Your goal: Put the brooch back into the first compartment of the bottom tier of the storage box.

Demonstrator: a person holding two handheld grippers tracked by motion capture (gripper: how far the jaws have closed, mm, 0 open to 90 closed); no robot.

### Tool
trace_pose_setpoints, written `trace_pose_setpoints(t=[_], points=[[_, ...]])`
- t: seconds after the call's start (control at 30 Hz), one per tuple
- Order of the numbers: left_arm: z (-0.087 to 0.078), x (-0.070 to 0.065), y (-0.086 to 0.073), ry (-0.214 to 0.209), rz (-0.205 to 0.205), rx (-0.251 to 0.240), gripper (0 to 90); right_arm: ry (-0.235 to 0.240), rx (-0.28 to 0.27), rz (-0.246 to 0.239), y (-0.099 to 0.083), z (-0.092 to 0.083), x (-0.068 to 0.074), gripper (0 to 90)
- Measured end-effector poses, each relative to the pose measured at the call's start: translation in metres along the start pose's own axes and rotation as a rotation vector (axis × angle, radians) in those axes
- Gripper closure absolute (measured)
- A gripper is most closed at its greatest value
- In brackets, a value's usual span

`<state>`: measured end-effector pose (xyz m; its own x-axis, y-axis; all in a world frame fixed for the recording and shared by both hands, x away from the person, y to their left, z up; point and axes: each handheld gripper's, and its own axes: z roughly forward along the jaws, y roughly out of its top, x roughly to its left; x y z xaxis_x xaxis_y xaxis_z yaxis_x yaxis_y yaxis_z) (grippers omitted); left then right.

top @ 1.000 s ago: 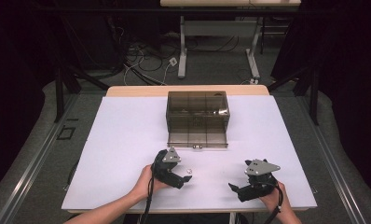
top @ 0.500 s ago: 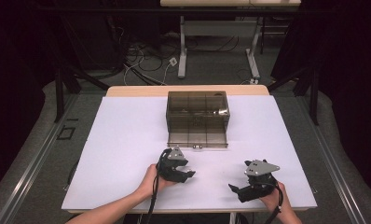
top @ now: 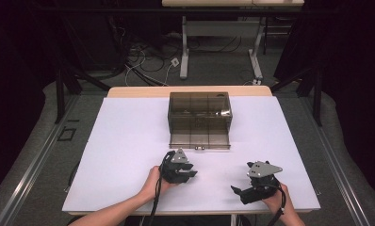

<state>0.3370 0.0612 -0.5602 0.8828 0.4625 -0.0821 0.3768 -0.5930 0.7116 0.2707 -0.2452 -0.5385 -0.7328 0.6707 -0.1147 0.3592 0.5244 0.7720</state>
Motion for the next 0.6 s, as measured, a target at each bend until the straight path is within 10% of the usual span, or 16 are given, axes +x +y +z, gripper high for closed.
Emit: trace_pose_setpoints(t=[0.6], points=[[0.0003, -0.0027, -0.0036, 0.021, 0.048, -0.017, 77.0, 0.010, 0.004, -0.014, 0.0008, -0.0001, 0.0010, 0.0]])
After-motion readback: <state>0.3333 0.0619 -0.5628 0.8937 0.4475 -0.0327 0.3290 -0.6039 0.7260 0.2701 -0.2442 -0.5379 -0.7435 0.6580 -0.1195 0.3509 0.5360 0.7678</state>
